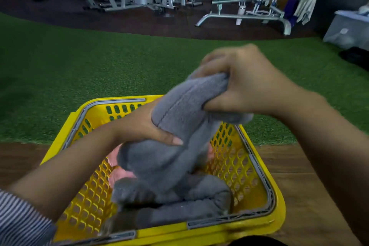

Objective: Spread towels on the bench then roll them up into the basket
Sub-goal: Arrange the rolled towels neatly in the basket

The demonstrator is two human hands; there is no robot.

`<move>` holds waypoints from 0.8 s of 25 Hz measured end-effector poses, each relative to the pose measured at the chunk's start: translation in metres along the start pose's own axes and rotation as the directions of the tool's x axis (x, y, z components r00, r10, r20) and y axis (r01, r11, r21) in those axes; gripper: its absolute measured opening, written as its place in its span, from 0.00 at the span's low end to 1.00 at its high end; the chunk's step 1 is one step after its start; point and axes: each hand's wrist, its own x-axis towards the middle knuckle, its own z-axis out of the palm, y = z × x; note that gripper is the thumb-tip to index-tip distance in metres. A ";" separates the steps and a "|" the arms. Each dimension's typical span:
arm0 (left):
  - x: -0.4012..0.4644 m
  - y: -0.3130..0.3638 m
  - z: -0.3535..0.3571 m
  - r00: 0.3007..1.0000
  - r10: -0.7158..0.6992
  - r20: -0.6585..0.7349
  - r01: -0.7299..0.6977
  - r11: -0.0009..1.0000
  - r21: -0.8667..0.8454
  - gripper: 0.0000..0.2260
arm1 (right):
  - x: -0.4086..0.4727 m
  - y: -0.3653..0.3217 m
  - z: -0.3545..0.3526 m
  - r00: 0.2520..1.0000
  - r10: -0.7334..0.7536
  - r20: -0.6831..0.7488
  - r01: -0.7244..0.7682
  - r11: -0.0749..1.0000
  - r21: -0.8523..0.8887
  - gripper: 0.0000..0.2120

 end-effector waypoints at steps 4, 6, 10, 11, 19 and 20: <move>-0.002 -0.015 -0.004 0.988 -0.020 -0.154 0.048 0.982 0.180 0.40 | -0.017 0.026 0.021 0.999 -0.015 -0.037 0.022 0.980 0.195 0.24; -0.014 -0.044 0.017 0.983 -0.080 -0.164 0.146 0.883 0.446 0.39 | -0.041 0.041 0.079 0.976 0.070 0.205 -0.116 0.968 0.223 0.27; -0.045 -0.097 0.086 0.953 -0.270 0.140 0.093 0.698 0.710 0.37 | -0.091 0.051 0.165 0.699 0.076 0.711 -0.207 0.973 0.099 0.28; -0.048 -0.101 0.092 0.946 -0.281 0.163 0.061 0.648 0.759 0.37 | -0.094 0.052 0.172 0.665 0.104 0.740 -0.268 0.958 0.106 0.25; -0.053 -0.093 0.096 0.852 -0.405 0.332 -0.171 0.385 0.907 0.33 | -0.065 0.050 0.206 0.520 0.499 0.693 -0.631 0.771 -0.082 0.29; -0.055 -0.094 0.093 0.816 -0.454 0.357 -0.136 0.450 0.882 0.34 | -0.066 0.051 0.217 0.501 0.512 0.698 -0.645 0.759 -0.094 0.29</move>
